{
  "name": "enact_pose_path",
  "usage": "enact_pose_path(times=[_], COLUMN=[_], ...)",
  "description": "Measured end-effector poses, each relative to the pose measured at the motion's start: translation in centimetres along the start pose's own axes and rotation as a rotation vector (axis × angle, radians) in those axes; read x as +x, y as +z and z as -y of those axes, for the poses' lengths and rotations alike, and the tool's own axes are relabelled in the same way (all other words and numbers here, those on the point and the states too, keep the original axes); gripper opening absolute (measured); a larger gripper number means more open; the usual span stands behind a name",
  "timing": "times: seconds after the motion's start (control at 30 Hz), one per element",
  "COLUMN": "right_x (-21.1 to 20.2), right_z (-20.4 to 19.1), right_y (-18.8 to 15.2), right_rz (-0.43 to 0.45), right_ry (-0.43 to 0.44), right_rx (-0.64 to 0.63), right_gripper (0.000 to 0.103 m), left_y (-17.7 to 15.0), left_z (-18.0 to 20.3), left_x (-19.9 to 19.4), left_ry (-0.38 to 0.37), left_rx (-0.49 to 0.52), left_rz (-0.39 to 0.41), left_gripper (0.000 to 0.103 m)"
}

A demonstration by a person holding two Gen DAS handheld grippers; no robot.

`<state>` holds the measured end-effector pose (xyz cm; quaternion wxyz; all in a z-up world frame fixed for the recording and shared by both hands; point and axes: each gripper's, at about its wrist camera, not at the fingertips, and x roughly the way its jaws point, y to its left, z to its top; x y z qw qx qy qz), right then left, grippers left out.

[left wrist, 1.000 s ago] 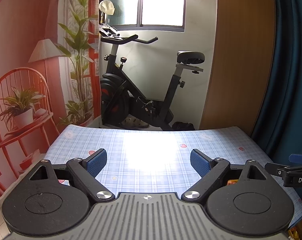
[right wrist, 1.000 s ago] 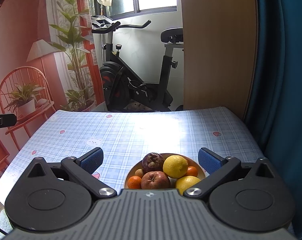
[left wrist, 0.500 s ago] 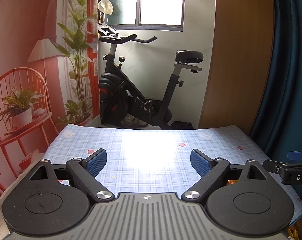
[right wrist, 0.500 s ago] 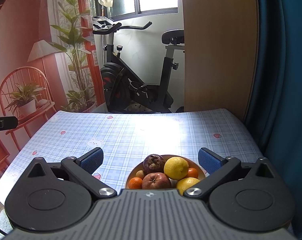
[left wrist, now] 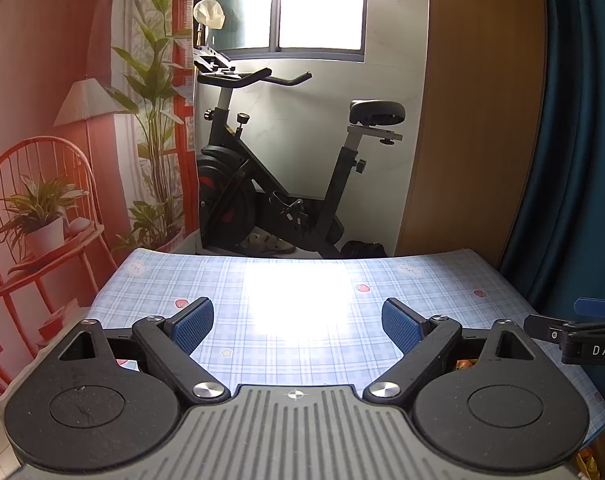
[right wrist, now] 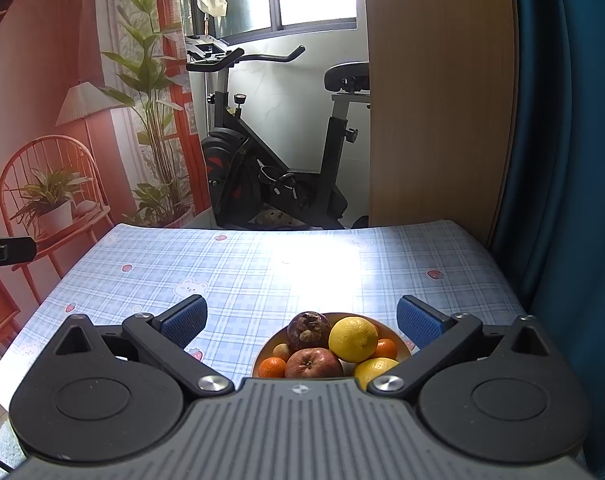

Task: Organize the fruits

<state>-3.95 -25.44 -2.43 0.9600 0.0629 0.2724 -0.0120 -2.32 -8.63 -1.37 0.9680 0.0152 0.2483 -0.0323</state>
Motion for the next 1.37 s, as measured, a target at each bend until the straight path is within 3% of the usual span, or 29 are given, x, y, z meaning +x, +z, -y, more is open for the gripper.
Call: enact_pose_path(times=[1.37], right_x=[-0.61], right_z=[-0.35], right_y=[0.57], right_rz=[0.005], right_ry=[-0.003], right_rx=[-0.005], right_gripper=[0.103], left_y=[0.25], left_z=[-0.90], left_x=[0.48], left_ry=[-0.011], left_rx=[-0.037], left_rz=[-0.036], left_gripper=[0.095])
